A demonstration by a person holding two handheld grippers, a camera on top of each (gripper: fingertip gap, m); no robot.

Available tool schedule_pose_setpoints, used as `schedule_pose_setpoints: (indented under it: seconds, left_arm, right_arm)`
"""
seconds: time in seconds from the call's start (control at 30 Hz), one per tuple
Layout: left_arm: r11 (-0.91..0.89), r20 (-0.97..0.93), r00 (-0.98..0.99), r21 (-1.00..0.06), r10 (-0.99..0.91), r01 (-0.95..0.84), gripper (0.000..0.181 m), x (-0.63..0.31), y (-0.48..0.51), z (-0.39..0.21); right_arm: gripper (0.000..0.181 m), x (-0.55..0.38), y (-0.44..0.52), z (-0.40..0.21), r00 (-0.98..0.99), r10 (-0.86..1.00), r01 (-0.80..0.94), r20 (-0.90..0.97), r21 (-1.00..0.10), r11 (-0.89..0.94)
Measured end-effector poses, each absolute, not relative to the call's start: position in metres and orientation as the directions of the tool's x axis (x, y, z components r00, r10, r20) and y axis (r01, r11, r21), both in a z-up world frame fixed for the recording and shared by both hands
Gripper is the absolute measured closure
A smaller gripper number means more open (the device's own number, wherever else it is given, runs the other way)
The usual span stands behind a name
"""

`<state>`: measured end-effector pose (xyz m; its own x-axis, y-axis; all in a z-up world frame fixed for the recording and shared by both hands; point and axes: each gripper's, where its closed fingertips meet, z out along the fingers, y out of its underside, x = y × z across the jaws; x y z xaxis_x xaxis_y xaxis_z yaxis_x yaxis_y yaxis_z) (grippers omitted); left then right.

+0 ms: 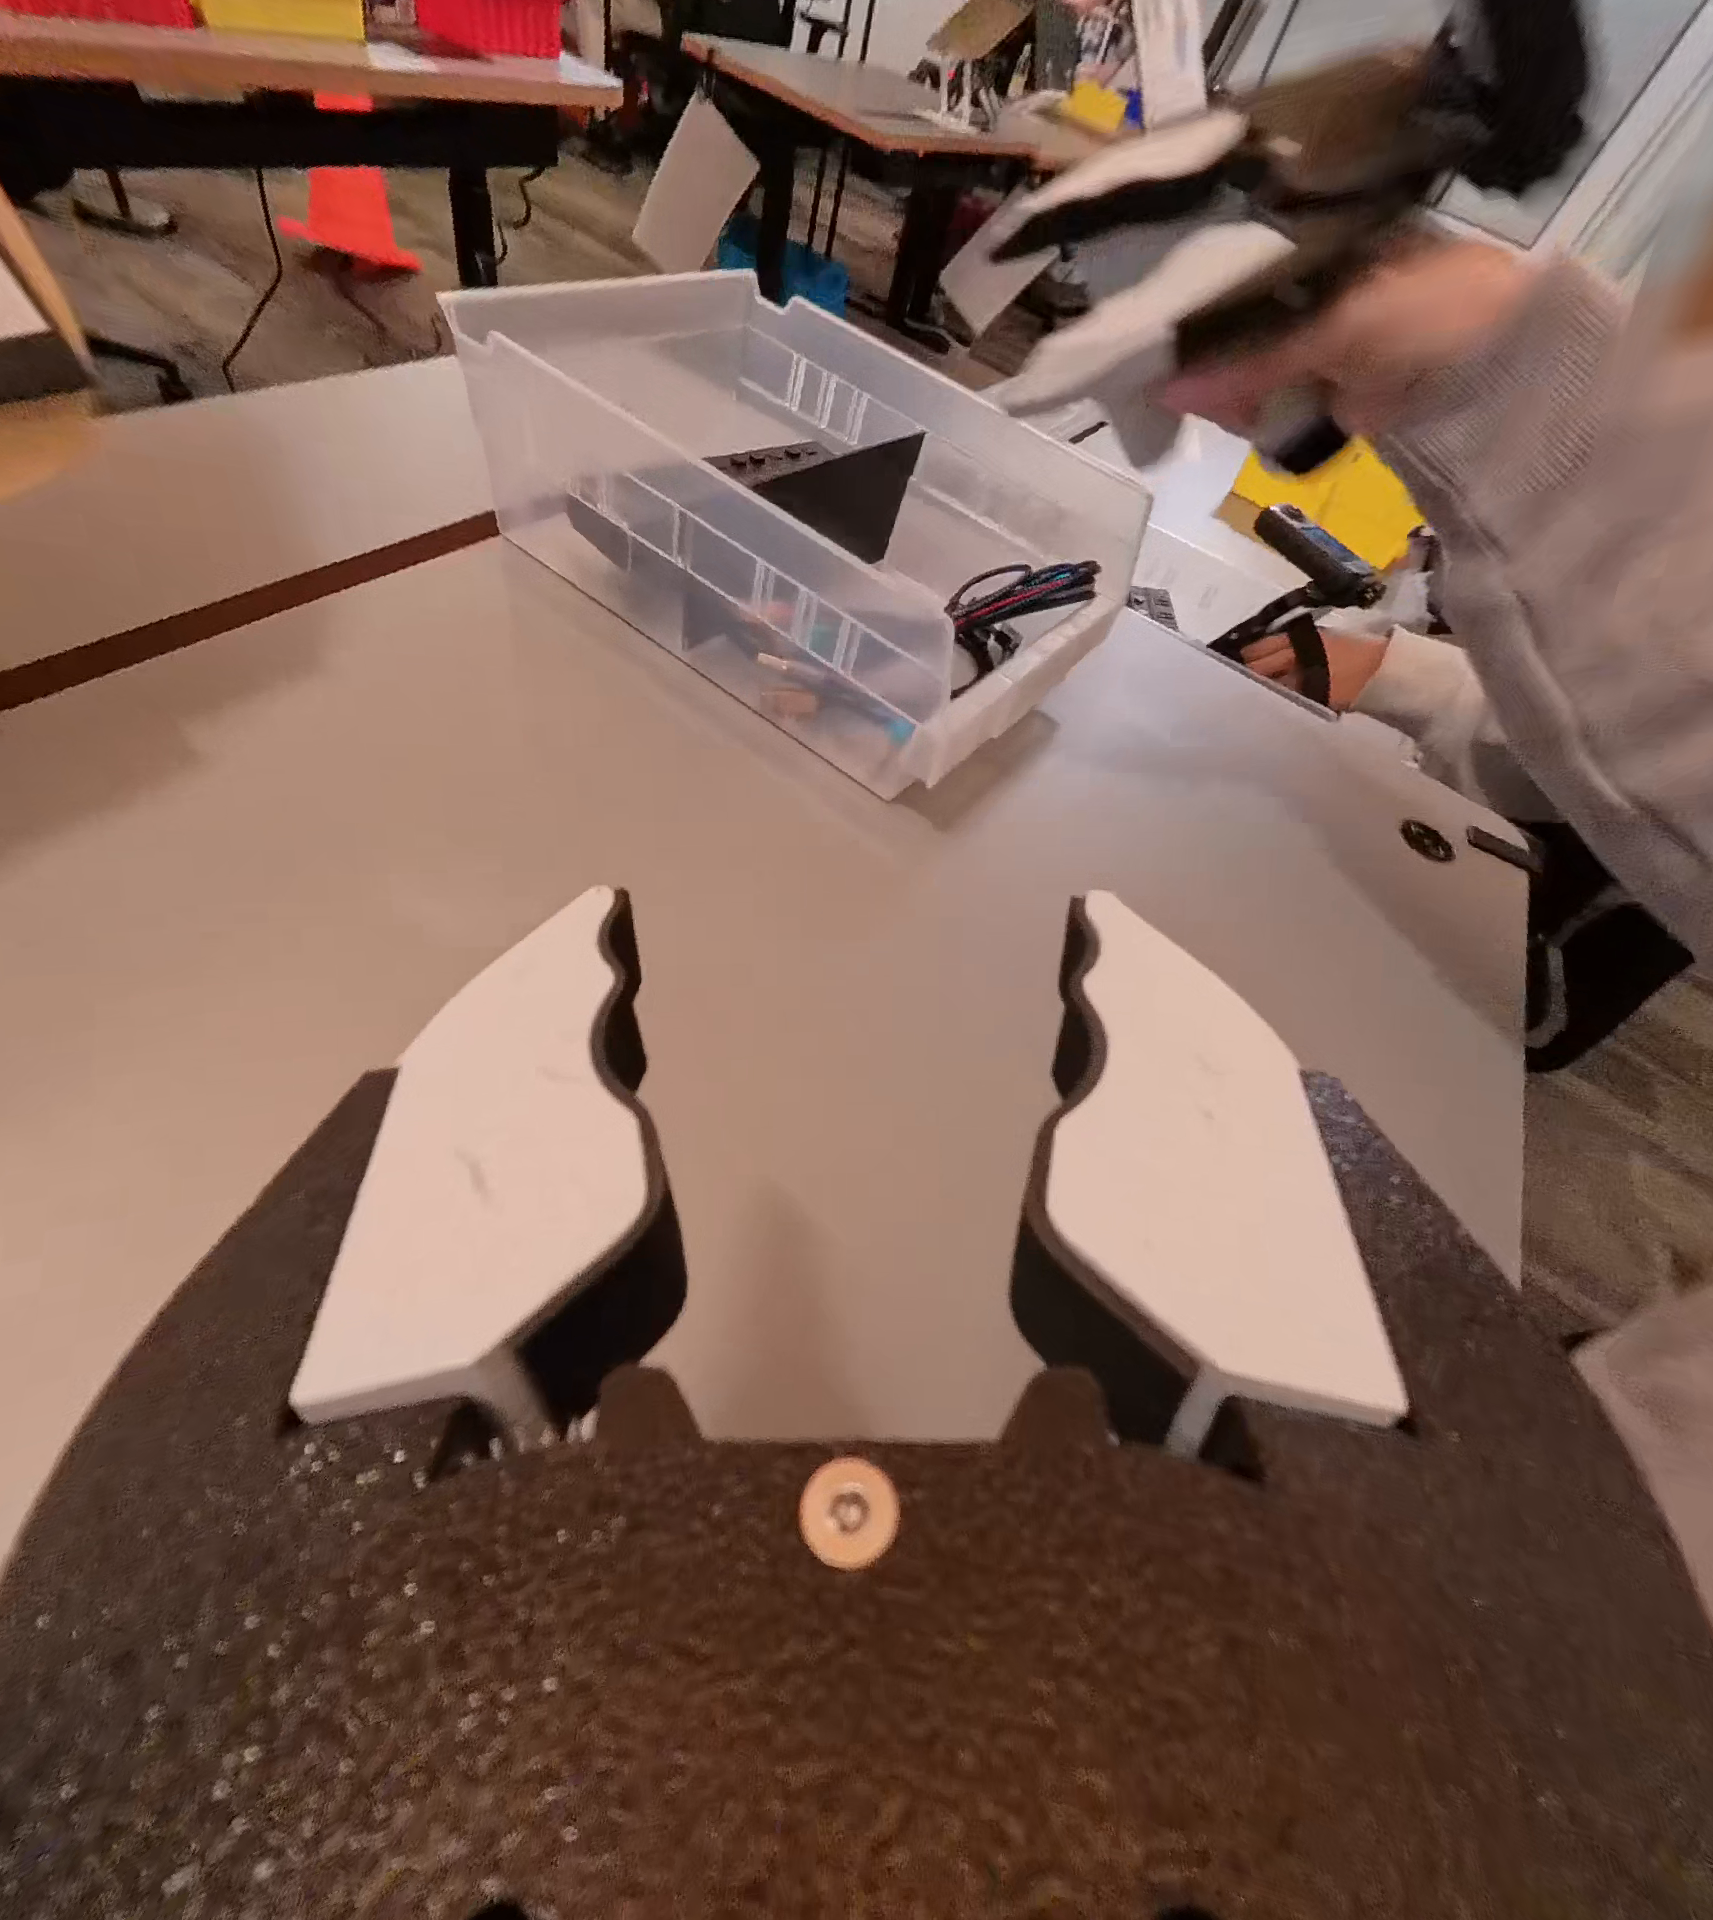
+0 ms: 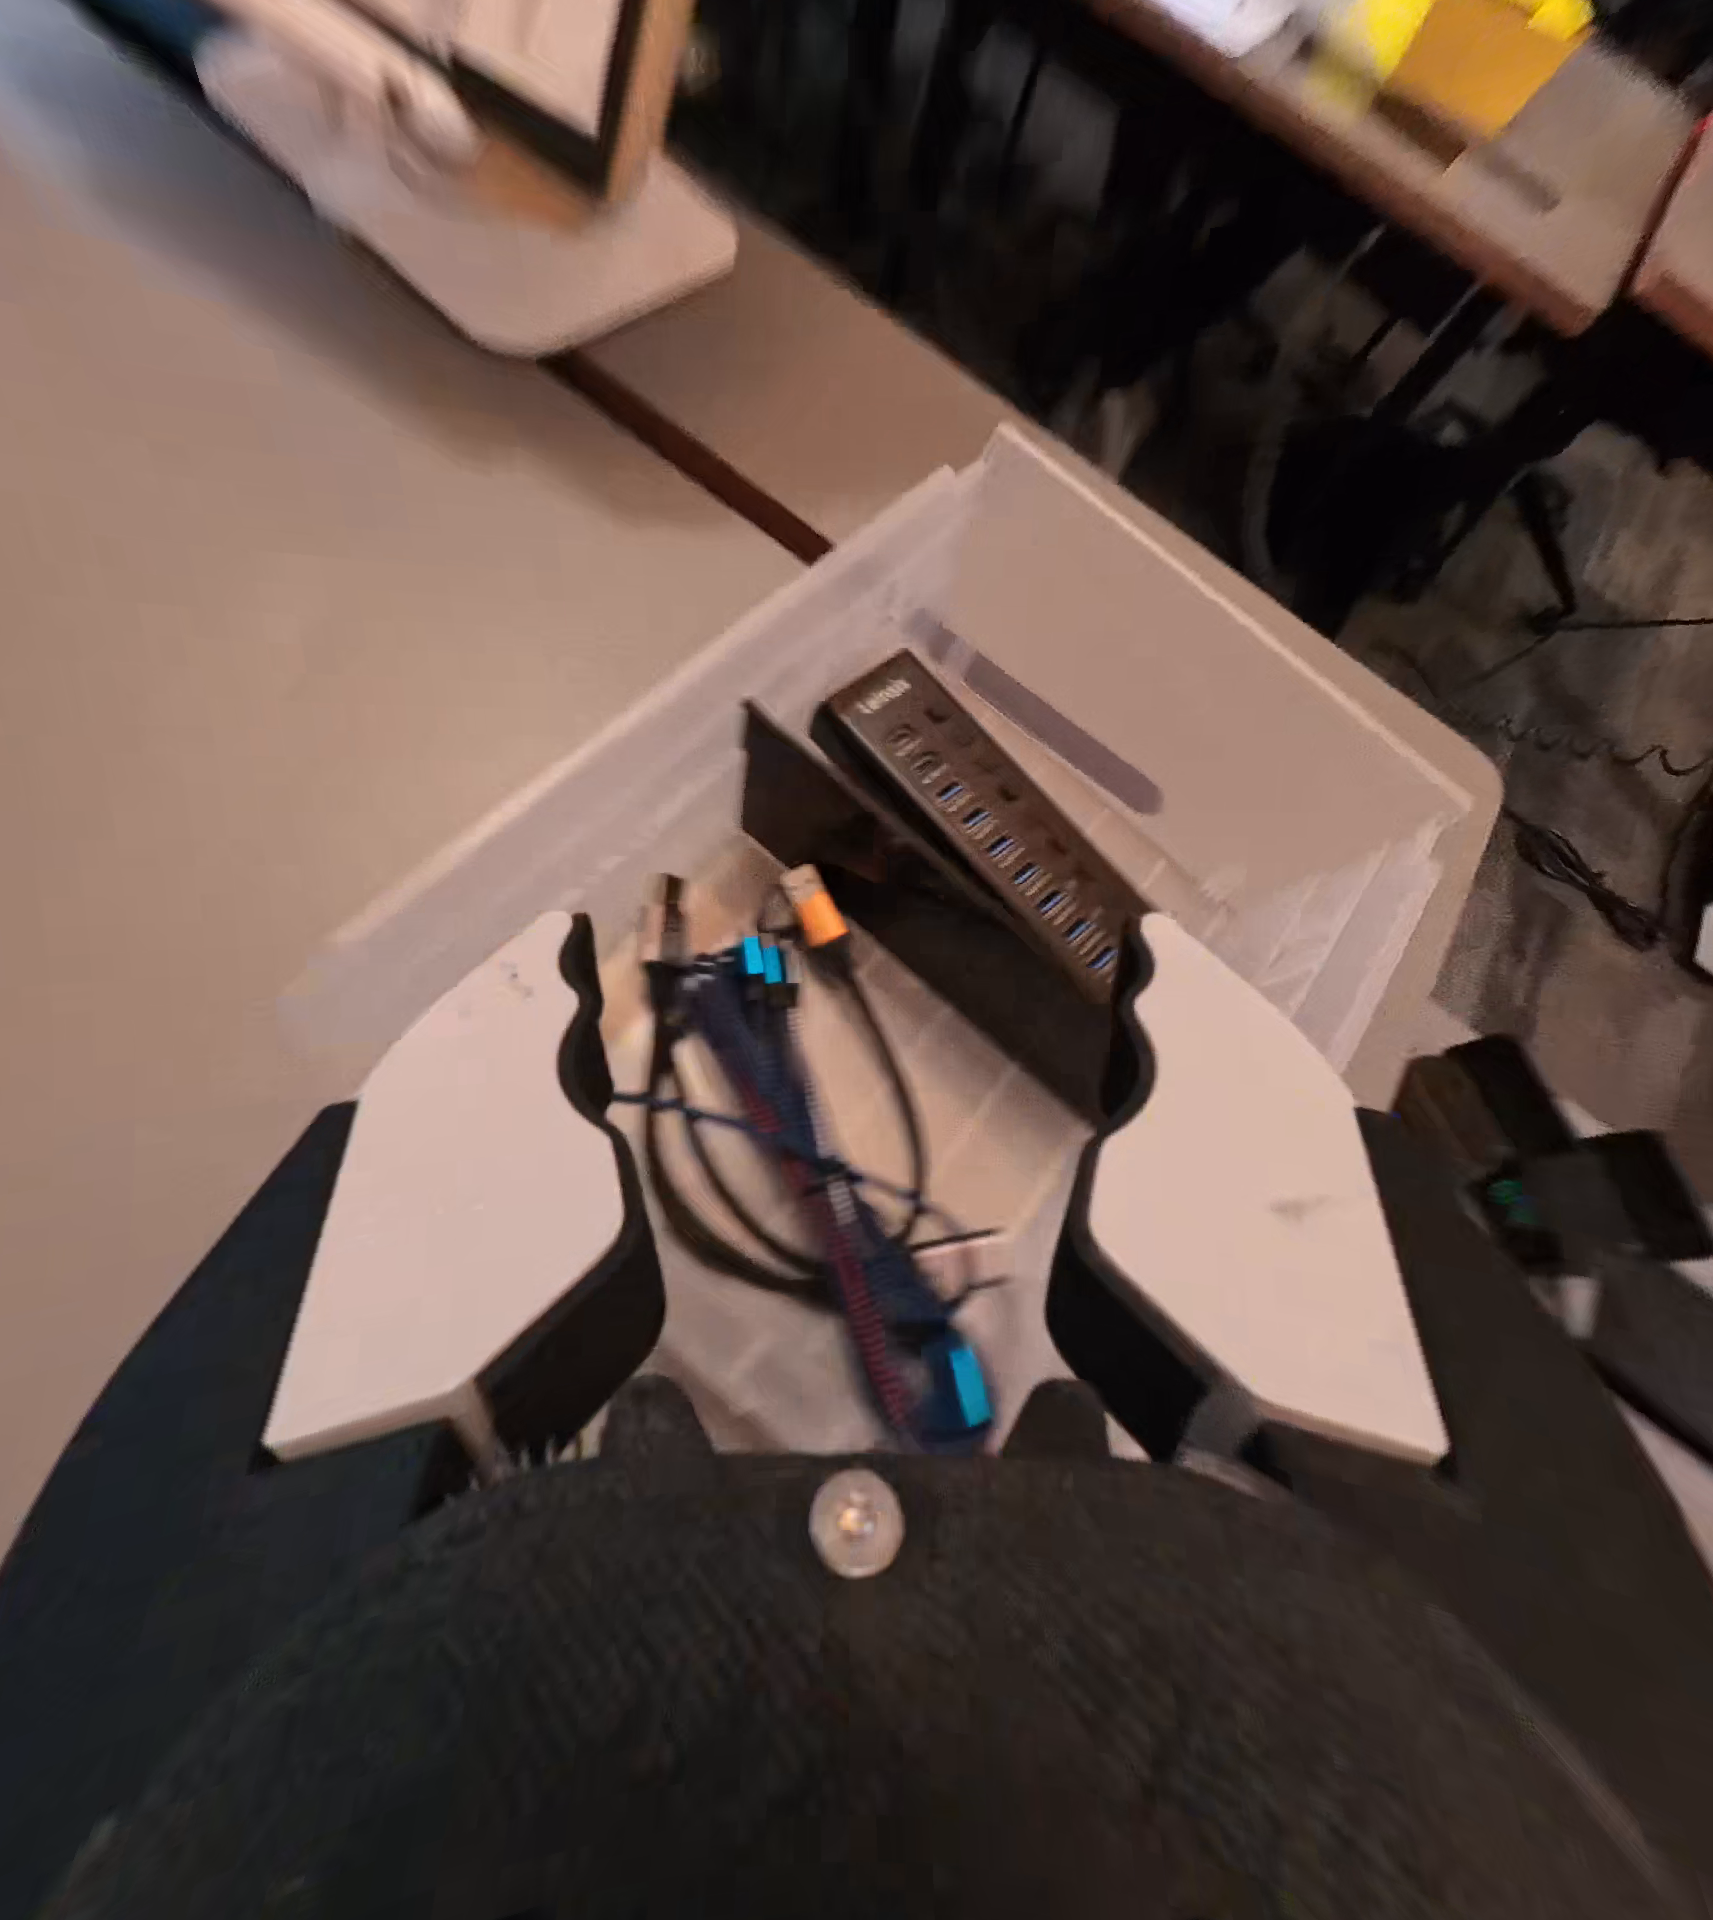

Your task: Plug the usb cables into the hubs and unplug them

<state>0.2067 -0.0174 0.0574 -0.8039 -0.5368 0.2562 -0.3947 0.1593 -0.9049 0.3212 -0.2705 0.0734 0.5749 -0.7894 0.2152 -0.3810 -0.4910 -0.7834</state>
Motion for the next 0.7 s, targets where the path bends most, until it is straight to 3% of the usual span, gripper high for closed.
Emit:
schedule_pose_setpoints:
  seconds: [0.1,0.23,0.47,0.57,0.63,0.7]
  left_arm:
    - [0.159,0.301,-0.758,-0.87,-0.579,-0.467,0.104,0.23,-0.065,0.053]
    - [0.184,0.345,-0.697,-0.805,-0.628,-0.563,0.101,0.256,-0.135,0.041]
    - [0.313,0.165,-0.574,-0.702,-0.802,-0.639,0.106,0.313,-0.206,-0.012]
    - [0.371,0.04,-0.536,-0.678,-0.843,-0.635,0.123,0.333,-0.203,-0.034]
    - [0.371,0.025,-0.538,-0.697,-0.843,-0.614,0.148,0.34,-0.203,-0.037]
    - [0.392,-0.044,-0.519,-0.71,-0.854,-0.585,0.161,0.35,-0.19,-0.036]
  right_arm:
    - [0.09,0.259,-0.271,0.058,0.468,-0.88,-0.417,0.085,-0.856,-0.304]
    - [0.085,0.185,-0.27,0.019,0.391,-0.921,-0.506,-0.008,-0.837,-0.208]
    - [0.087,0.124,-0.266,0.0,0.3,-0.942,-0.549,-0.153,-0.835,-0.039]
    - [0.088,0.116,-0.271,0.003,0.269,-0.946,-0.561,-0.184,-0.828,0.002]
    - [0.089,0.112,-0.274,0.005,0.273,-0.943,-0.568,-0.193,-0.823,0.004]
    - [0.09,0.109,-0.279,0.007,0.261,-0.946,-0.568,-0.194,-0.823,0.012]
